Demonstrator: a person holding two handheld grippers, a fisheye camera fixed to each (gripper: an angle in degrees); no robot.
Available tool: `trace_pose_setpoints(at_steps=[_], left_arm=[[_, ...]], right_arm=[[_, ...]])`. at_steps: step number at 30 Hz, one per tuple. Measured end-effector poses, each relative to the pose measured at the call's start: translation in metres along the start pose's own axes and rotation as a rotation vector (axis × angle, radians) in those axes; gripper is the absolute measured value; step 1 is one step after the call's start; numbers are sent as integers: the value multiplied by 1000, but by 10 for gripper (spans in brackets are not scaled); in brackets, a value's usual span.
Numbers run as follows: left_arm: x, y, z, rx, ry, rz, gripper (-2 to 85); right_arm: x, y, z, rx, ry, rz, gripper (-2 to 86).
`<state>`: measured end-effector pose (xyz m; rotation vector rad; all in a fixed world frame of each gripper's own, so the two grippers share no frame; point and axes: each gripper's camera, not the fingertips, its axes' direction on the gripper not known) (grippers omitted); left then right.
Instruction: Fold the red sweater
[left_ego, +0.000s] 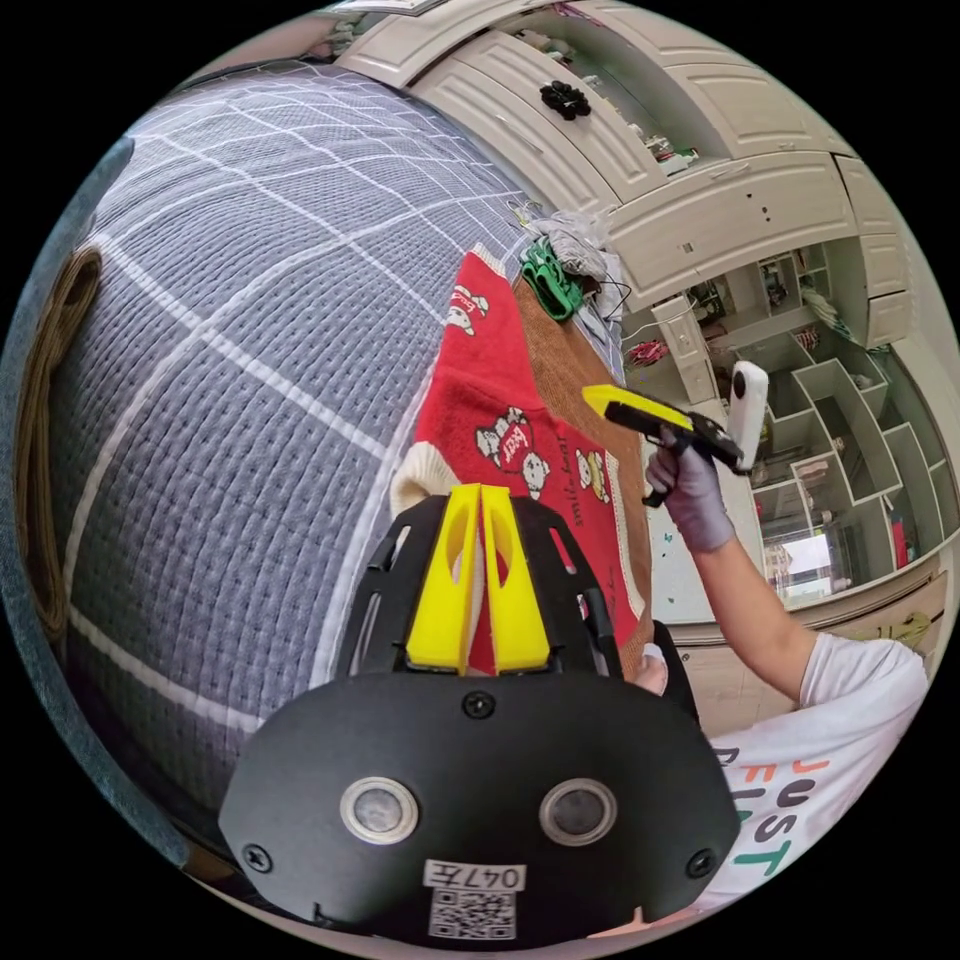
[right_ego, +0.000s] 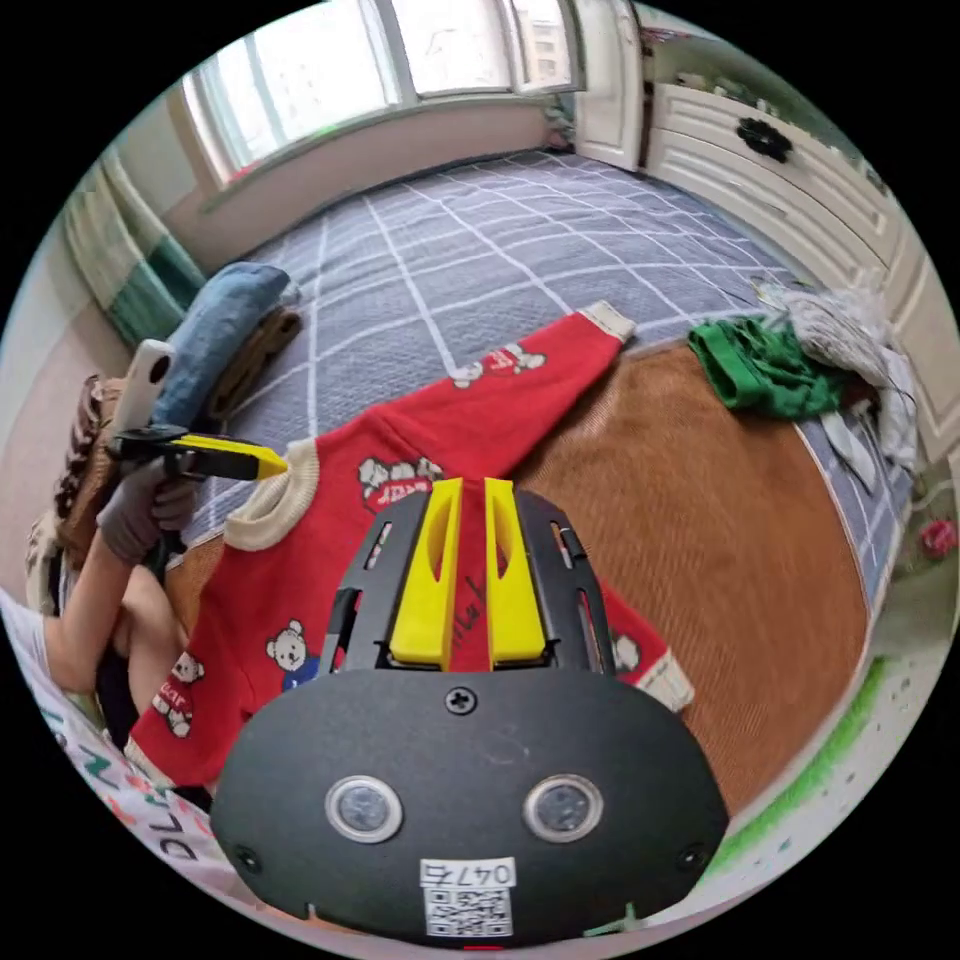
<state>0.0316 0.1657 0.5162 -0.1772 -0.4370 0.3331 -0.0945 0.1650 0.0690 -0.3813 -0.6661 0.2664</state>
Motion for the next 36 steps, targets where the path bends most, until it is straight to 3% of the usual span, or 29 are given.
trace_pose_setpoints(at_steps=[3,7,11,17,23,26,31,36], left_arm=[[9,-4,-12,0,-36,8,-10],[19,-11,-23,-12,-58,27,-10],[21,-25,-26,-48,-96,1,-10],[40,-42,-46,-36,-159,32,-10],[44,-63,-45,-94,-177,43,-10],[42,-73,-48,-99,-170,32,-10],[45,-89,-69,-89,-157,44,-10],[91,-101,-122,0,-115,199,-10]], right_arm=[[-10,44,-4,50,60,83,-9],[8,68,1,-103,63,185,-11],[42,121,-65,126,-7,334,-12],[116,178,-91,66,61,513,-12],[122,155,-71,-39,57,403,-12],[135,148,-41,-191,88,401,-10],[111,163,-119,-1,-8,332,-12],[27,217,-160,-84,-29,150,-12]])
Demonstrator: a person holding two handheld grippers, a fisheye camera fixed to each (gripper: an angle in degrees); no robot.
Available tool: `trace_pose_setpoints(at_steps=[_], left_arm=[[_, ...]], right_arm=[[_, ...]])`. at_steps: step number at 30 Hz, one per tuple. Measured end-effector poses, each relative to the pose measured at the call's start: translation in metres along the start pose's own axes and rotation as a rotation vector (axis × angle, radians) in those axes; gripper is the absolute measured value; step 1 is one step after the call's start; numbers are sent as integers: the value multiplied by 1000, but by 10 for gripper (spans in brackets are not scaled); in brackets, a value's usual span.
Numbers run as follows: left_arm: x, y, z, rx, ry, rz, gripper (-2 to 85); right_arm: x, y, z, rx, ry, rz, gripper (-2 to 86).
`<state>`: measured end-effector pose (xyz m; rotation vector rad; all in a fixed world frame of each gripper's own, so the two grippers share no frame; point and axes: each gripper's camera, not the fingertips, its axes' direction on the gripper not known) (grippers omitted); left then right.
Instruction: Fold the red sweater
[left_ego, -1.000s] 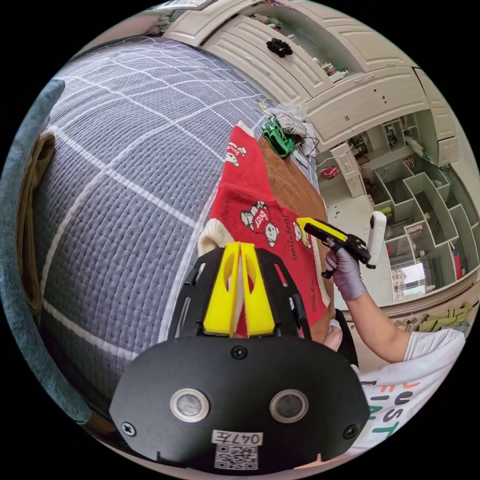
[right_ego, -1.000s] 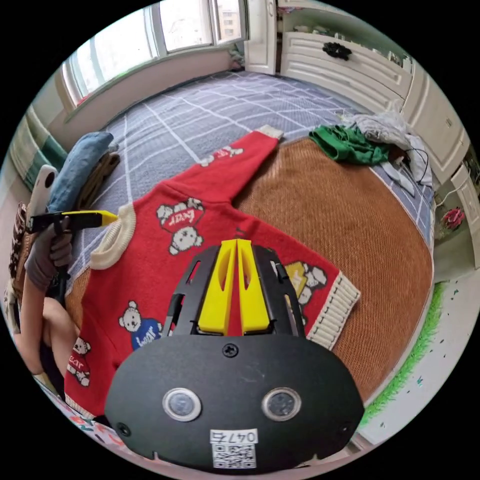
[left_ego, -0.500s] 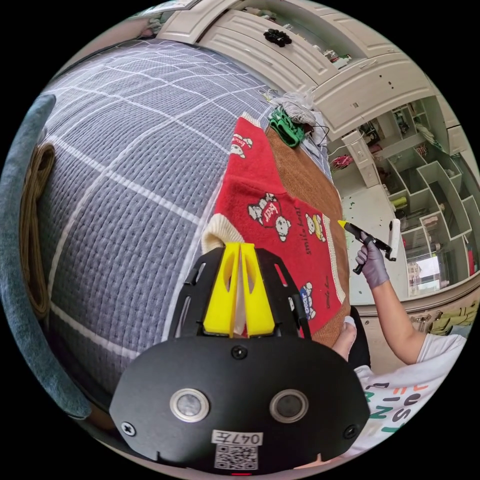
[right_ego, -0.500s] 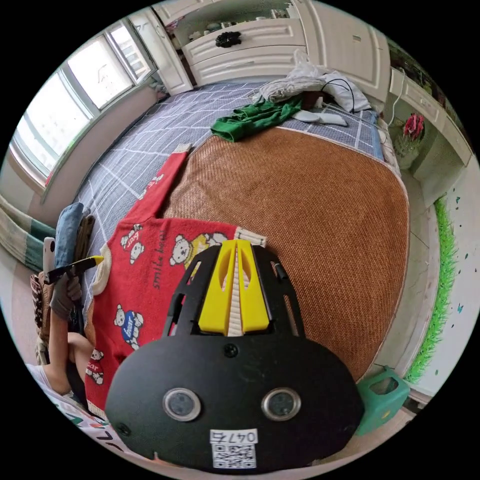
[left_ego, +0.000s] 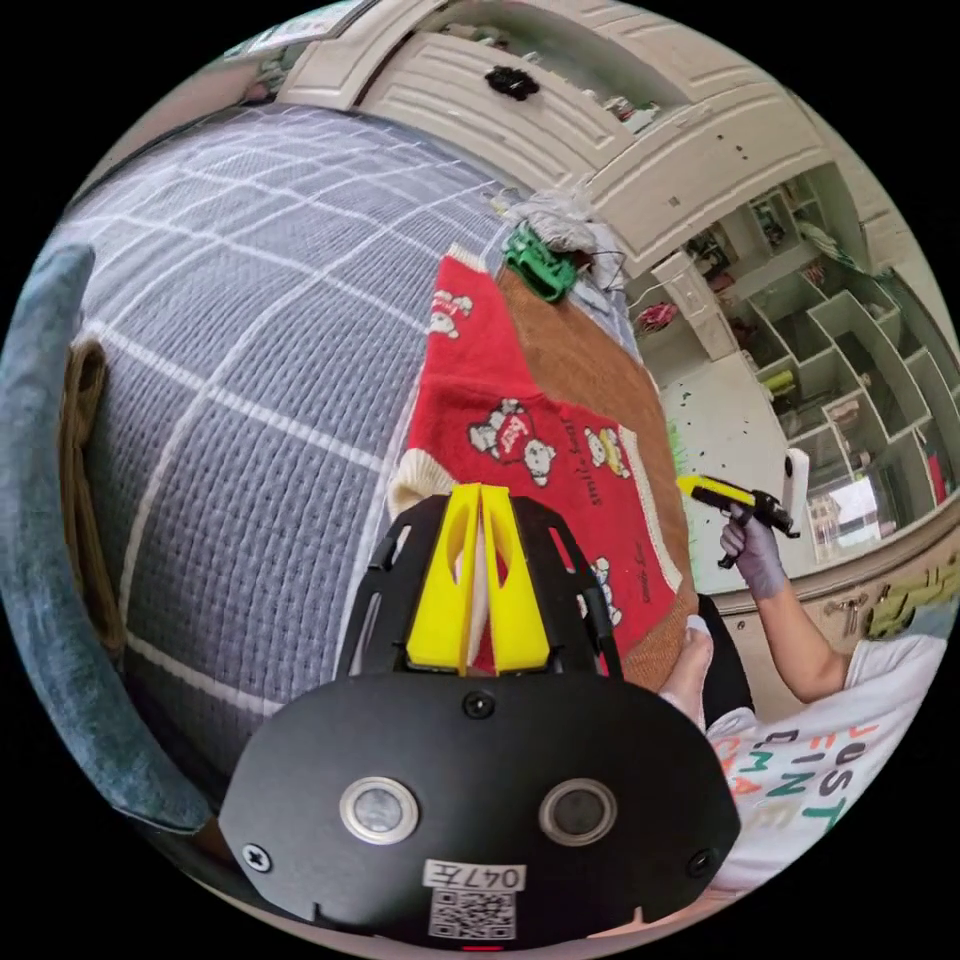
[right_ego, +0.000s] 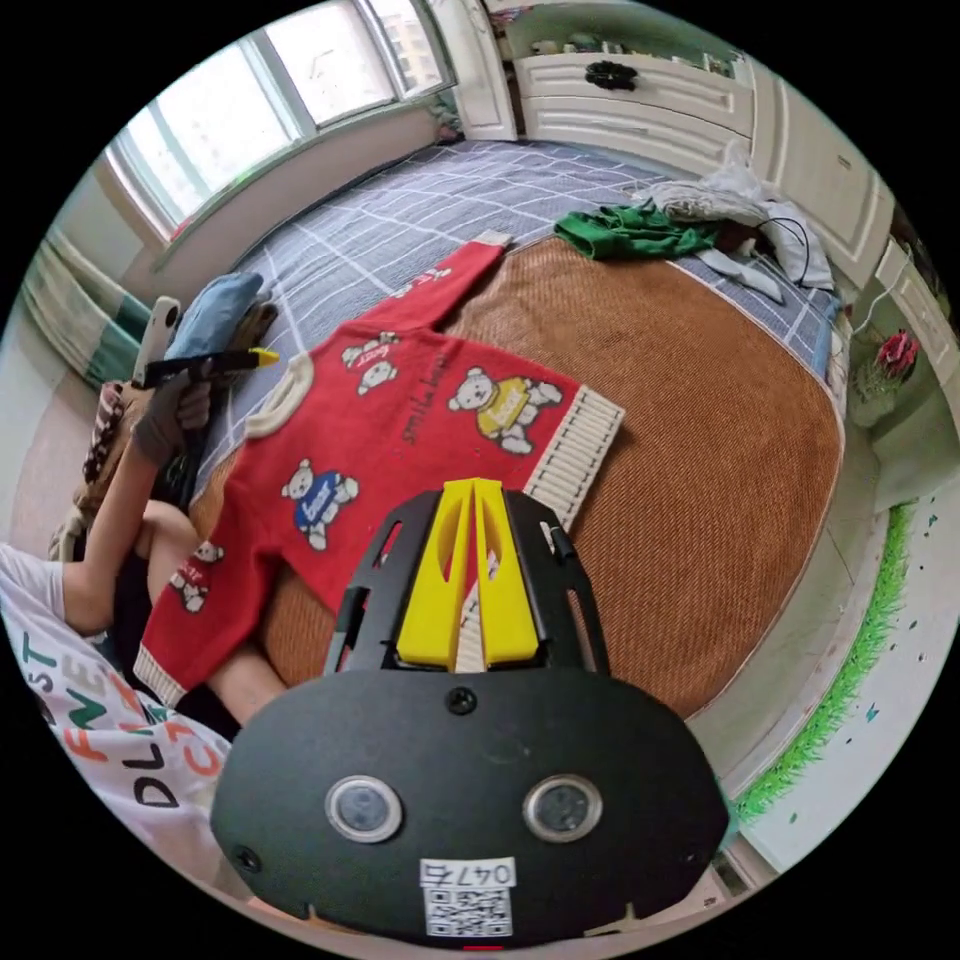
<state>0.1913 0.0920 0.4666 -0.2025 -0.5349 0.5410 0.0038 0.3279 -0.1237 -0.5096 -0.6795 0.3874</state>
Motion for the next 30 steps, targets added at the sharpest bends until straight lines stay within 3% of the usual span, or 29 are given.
trace_pose_setpoints(at_steps=[4,7,10,13,19,30], left_arm=[[26,-12,26,-186,21,118,-10],[17,-14,76,-406,-115,74,-10],[-2,-21,68,-346,-30,-21,-10],[-11,-24,60,-318,-12,-45,-10],[-2,-43,60,-357,-59,11,-10],[-7,-62,60,-406,-81,42,-10]], right_arm=[[-38,43,8,-98,-10,-42,-12],[-46,43,0,-59,-71,-21,-11],[-69,25,-25,82,-107,-131,-7],[-88,5,-14,41,27,-257,3],[-108,-12,-5,-18,110,-436,2],[-110,-25,-25,-68,150,-479,-2]])
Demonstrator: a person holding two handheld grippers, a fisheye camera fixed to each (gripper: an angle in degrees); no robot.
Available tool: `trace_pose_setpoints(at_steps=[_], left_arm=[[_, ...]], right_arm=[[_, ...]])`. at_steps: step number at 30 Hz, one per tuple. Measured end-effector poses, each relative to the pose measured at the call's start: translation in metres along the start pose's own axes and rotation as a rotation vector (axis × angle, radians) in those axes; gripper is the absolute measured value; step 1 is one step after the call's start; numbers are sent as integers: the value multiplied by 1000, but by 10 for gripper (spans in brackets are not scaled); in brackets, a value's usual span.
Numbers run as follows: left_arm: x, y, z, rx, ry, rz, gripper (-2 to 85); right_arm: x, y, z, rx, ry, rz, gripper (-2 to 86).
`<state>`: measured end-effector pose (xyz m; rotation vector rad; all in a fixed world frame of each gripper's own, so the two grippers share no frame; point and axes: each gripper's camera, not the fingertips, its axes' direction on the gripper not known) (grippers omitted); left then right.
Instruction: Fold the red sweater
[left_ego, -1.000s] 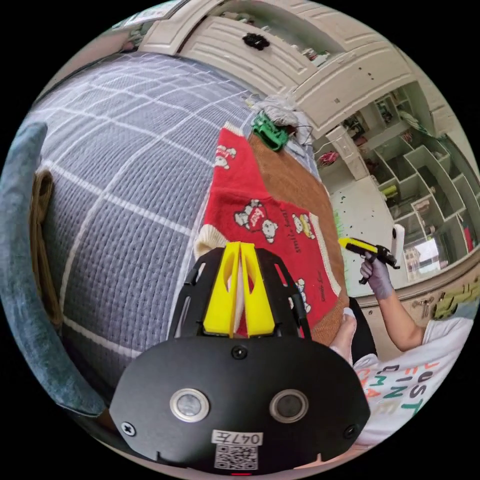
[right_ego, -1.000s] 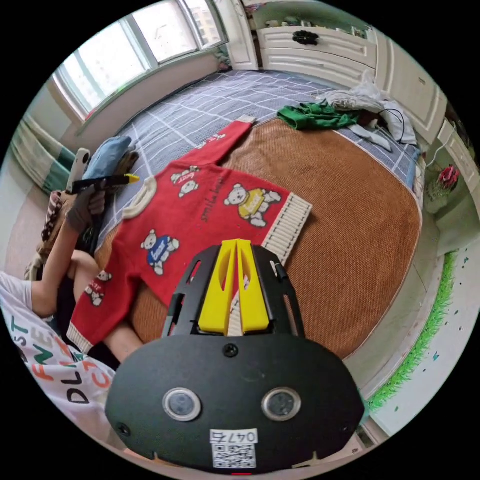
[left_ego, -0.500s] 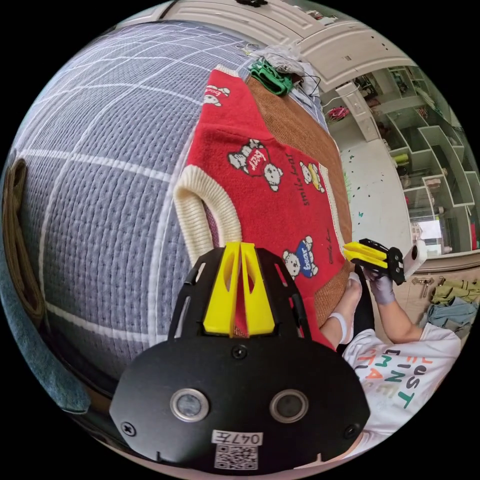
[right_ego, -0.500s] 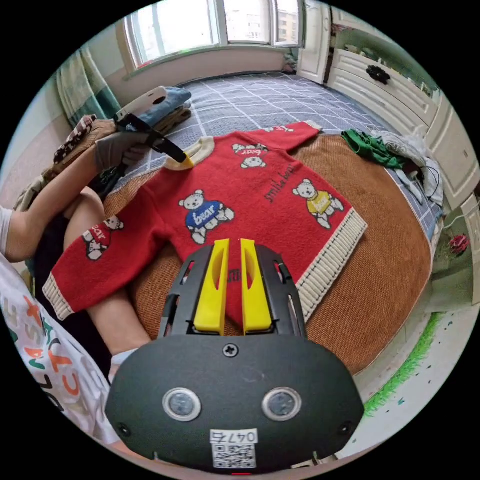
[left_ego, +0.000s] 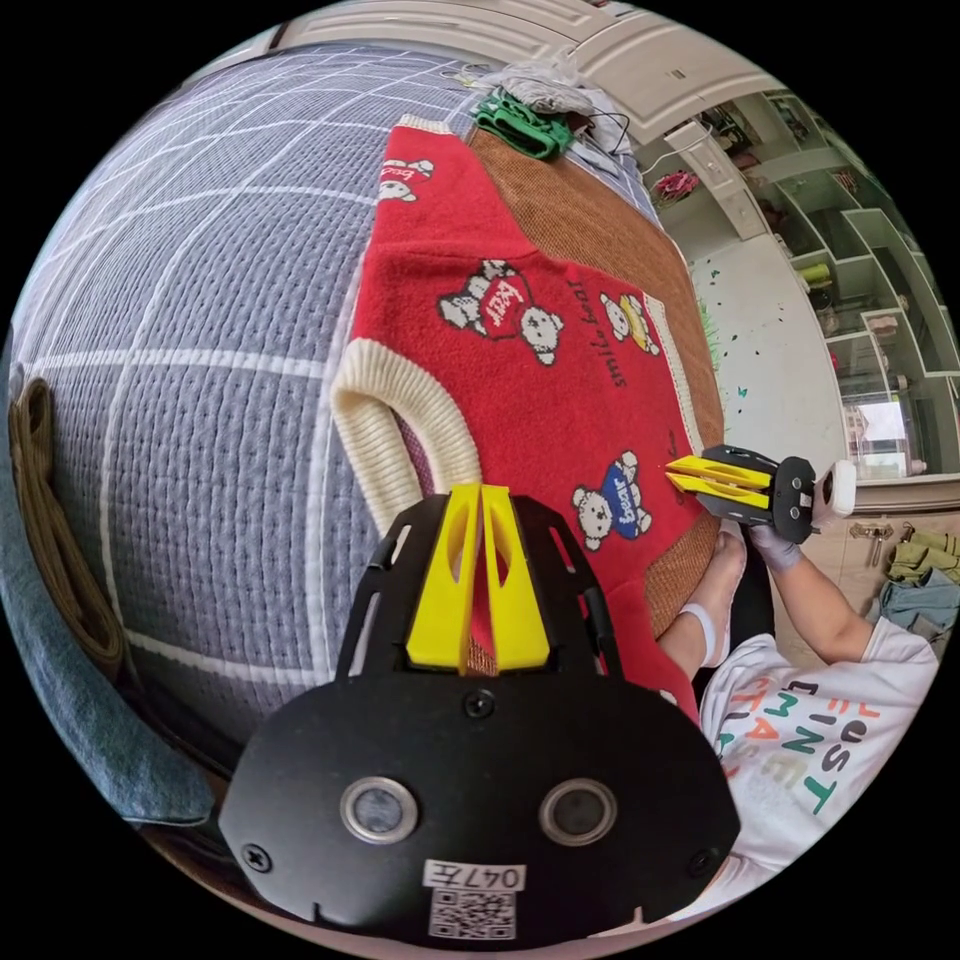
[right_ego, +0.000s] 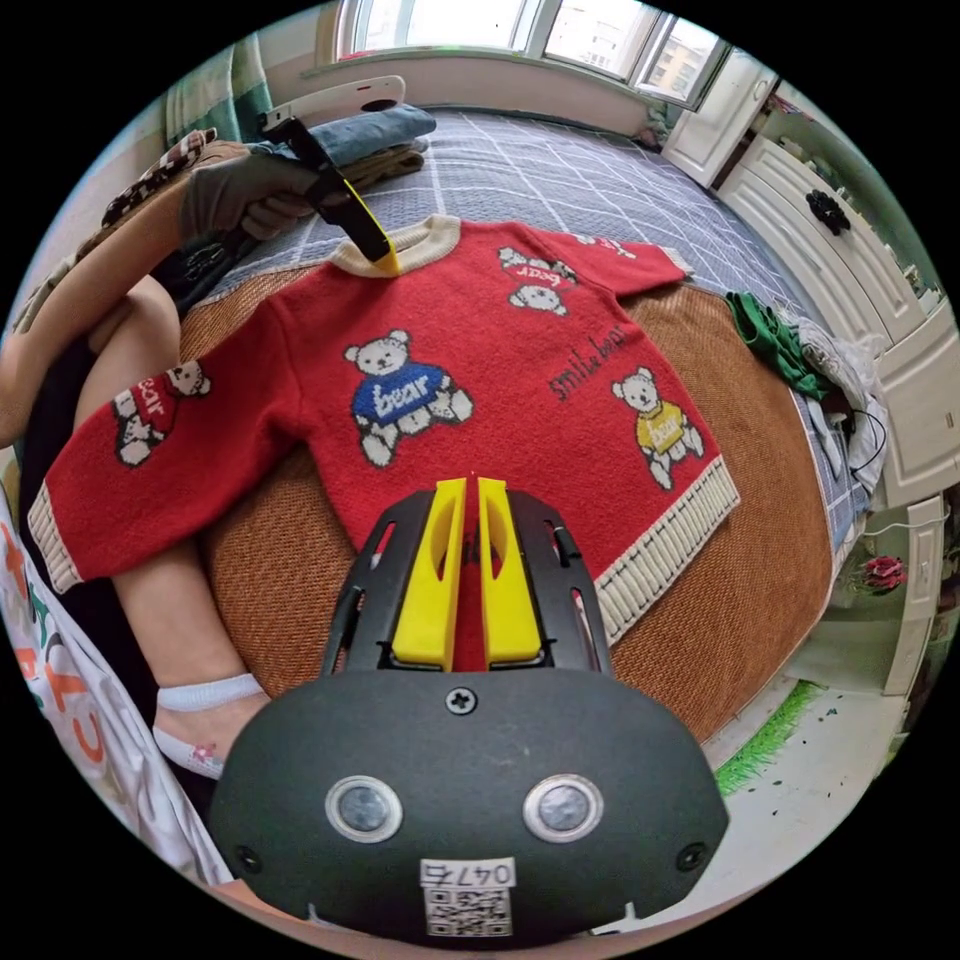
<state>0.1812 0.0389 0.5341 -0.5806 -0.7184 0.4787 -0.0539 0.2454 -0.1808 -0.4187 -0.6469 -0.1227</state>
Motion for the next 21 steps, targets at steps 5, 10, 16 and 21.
trace_pose_setpoints(at_steps=[5,10,16,21], left_arm=[[-10,2,0,-4,7,-4,-10],[-20,7,2,-5,12,-6,-10],[-35,20,6,-5,23,-8,-10],[-47,34,10,-5,30,-8,-10]], right_arm=[[7,2,-10,-7,-5,-4,-5],[16,11,-21,-6,-22,2,-10],[31,40,-59,41,-7,51,-12],[67,106,-122,99,41,211,-11]])
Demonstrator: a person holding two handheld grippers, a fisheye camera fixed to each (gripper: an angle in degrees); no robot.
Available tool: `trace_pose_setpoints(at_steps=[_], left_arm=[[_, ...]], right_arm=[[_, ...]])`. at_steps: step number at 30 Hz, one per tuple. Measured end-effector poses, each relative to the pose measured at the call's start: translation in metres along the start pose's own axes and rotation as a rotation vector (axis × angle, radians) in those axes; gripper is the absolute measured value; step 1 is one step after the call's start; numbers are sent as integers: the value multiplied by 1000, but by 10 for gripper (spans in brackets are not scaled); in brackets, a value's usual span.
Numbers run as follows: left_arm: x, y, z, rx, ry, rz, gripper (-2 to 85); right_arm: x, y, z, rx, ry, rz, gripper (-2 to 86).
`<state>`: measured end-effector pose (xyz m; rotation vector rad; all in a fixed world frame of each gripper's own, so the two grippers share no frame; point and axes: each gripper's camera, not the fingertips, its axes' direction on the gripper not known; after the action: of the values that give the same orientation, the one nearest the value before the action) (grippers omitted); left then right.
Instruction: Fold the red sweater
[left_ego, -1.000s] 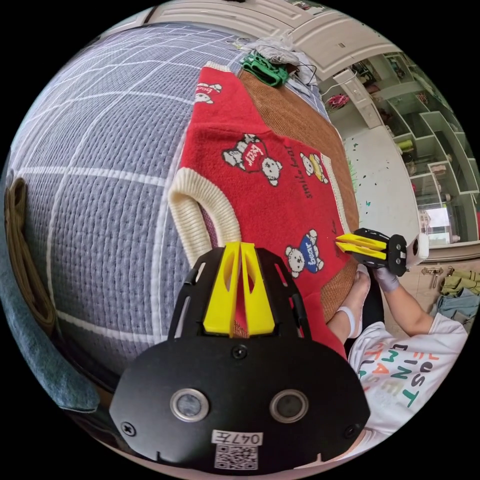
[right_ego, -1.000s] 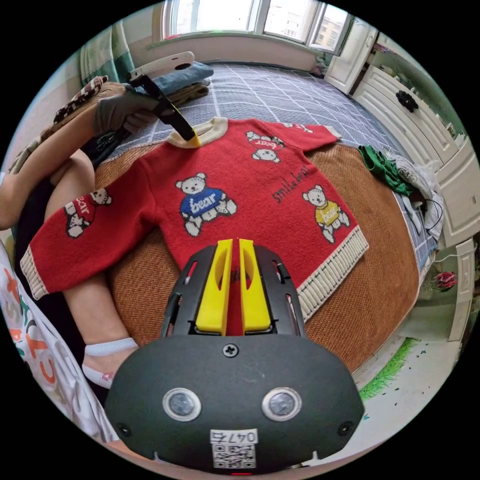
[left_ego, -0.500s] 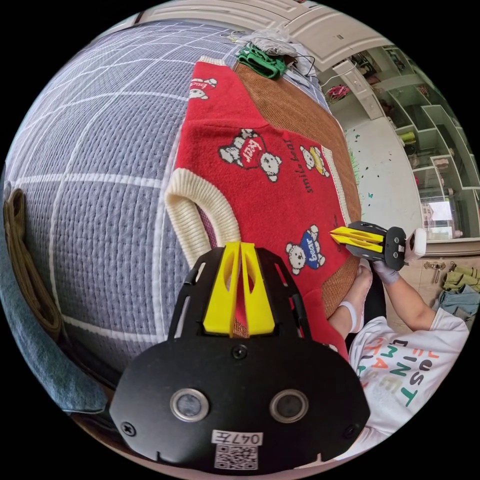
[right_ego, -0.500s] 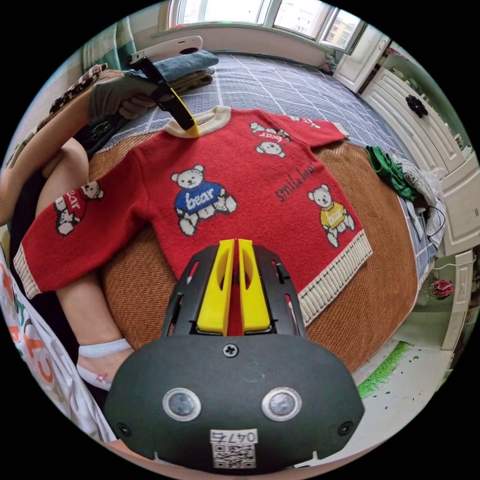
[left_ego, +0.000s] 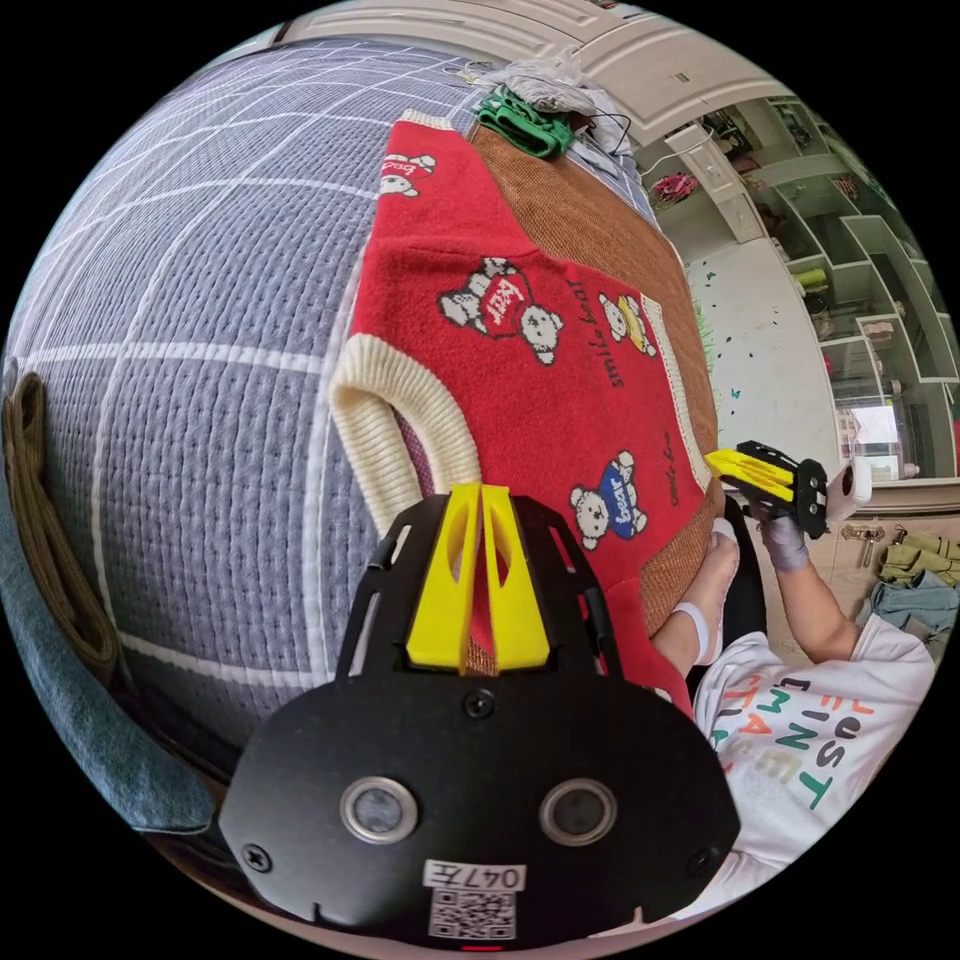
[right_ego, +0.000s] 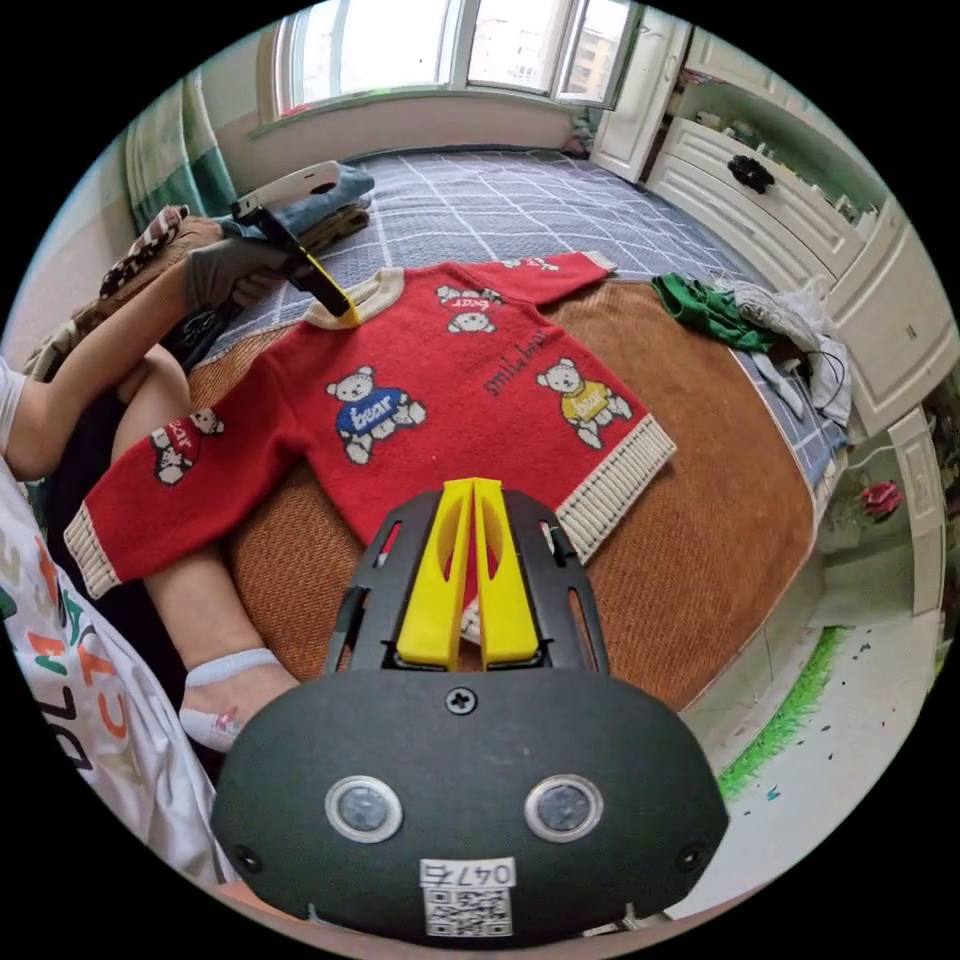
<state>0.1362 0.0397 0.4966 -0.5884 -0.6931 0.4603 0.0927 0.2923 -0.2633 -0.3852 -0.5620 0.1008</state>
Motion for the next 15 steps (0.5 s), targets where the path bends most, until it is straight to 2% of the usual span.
trace_pose_setpoints(at_steps=[5,6,7,8,9,10,11,12,13,14,15], left_arm=[[-10,19,6,-7,-11,2,-10],[-11,21,6,-7,-15,2,-10],[-13,27,8,-7,-20,2,-10],[-15,33,9,-4,-24,0,-10],[-16,37,9,-3,-25,-1,-10],[-19,44,10,0,-27,-4,-10],[-22,50,12,2,-30,-6,-10],[-23,54,12,3,-31,-6,-10],[-26,61,13,5,-33,-7,-10],[-29,70,13,9,-34,-12,-10],[-31,74,13,11,-35,-17,-10]], right_arm=[[82,92,-71,-19,158,289,5],[100,116,-82,-83,261,378,19],[116,138,-91,-135,323,465,77],[124,149,-96,-140,317,517,106],[137,168,-107,-79,186,595,72],[142,181,-117,45,-20,587,42],[139,181,-119,73,-69,562,28],[121,168,-118,40,5,478,10],[88,143,-110,-25,77,283,2],[70,131,-106,-34,64,174,2],[36,109,-100,-2,-53,-9,0]])
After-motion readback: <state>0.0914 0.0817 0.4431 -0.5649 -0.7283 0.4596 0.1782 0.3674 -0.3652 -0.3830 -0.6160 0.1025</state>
